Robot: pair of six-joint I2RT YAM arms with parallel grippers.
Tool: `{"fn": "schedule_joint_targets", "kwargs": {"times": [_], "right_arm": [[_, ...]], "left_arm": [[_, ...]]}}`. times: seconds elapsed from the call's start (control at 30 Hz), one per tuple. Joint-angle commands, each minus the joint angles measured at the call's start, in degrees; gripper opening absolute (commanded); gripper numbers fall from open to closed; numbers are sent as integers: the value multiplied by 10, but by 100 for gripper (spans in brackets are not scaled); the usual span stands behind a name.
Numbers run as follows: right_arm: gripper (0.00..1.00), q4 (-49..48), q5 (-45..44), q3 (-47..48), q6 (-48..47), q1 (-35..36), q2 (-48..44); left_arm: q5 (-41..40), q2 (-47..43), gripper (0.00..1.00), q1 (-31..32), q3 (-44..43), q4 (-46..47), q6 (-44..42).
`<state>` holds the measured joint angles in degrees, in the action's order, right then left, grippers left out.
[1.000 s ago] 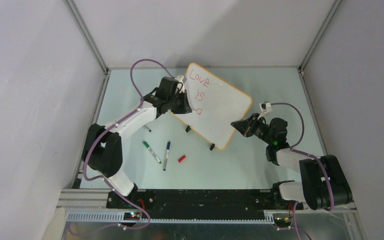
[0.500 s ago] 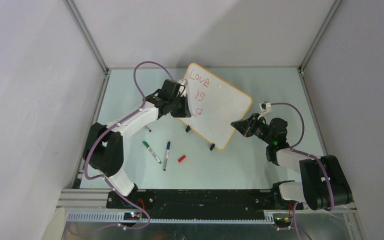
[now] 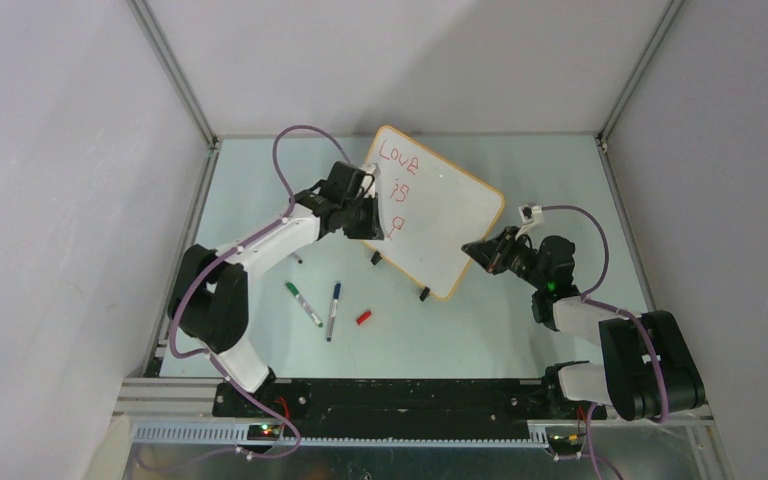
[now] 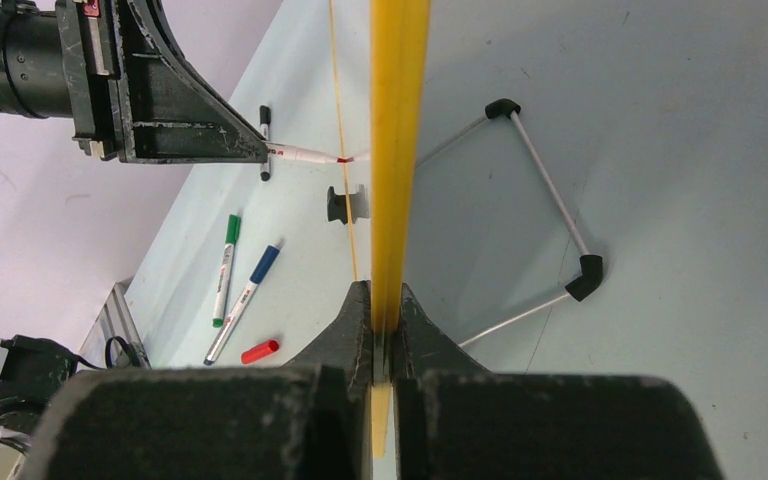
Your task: Write a sentence on the whiteboard
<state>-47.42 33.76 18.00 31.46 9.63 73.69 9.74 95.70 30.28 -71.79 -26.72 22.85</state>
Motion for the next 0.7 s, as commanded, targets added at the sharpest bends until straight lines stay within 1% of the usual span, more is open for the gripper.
{"fn": "schedule_joint_targets", "kwargs": {"times": [0.0, 0.37, 0.47, 0.67], "right_arm": [[0, 13, -37, -4, -21, -4, -4], [0, 12, -36, -4, -21, -4, -3], [0, 15, -38, -4, -22, -4, -6], [0, 15, -39, -3, -21, -4, -7]], "left_arm": [[22, 3, 0, 8, -19, 22, -9], [34, -5, 0, 13, -22, 22, -10], [22, -16, 0, 14, -30, 10, -18], [-26, -89, 0, 15, -32, -10, -27]]}}
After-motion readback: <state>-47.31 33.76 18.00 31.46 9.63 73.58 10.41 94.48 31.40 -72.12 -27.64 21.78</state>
